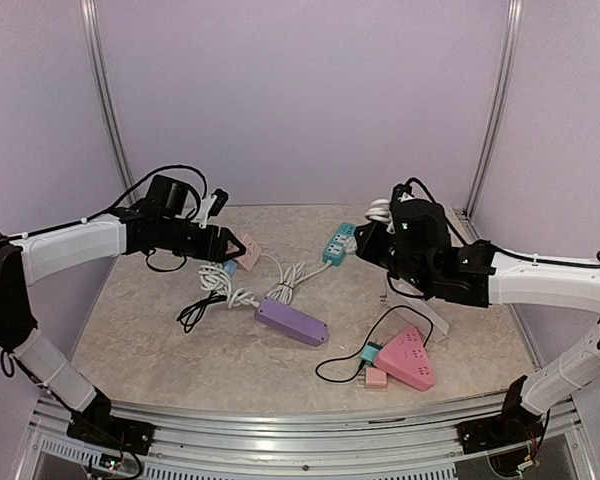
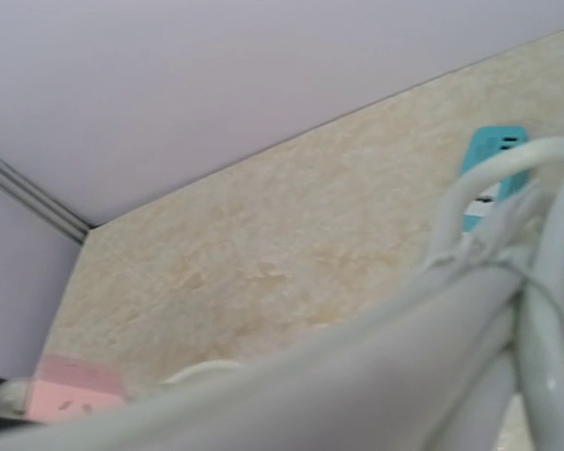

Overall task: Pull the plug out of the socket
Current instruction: Place the plug at the center of the board, then remove the plug from the socket.

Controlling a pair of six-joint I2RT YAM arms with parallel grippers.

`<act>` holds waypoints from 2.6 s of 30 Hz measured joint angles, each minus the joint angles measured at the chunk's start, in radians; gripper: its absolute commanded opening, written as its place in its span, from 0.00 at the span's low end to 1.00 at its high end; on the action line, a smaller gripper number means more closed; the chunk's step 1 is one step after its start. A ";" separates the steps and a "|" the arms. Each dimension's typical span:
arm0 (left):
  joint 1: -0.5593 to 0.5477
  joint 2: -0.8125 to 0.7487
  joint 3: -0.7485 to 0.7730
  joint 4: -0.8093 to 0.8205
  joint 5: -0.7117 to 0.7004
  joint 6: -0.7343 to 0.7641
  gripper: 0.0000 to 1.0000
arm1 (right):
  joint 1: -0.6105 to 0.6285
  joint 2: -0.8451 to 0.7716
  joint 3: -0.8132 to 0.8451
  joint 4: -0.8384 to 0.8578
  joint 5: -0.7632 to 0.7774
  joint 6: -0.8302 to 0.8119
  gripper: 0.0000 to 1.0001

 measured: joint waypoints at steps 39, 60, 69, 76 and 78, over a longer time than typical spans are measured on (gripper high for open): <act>0.079 -0.117 -0.035 0.005 0.007 -0.045 0.00 | -0.323 0.230 -0.211 -0.039 -0.200 -0.005 0.48; 0.067 -0.057 -0.034 0.024 0.060 -0.073 0.00 | -0.313 -0.029 -0.186 -0.148 -0.092 -0.113 0.97; 0.067 -0.026 -0.031 0.041 0.127 -0.087 0.00 | -0.212 -0.111 -0.140 -0.084 -0.117 -0.297 0.97; 0.063 -0.016 -0.031 0.059 0.216 -0.087 0.00 | -0.124 -0.008 -0.036 0.002 -0.248 -0.429 0.97; 0.061 -0.016 -0.031 0.065 0.237 -0.086 0.00 | -0.104 0.035 -0.003 0.024 -0.291 -0.440 0.97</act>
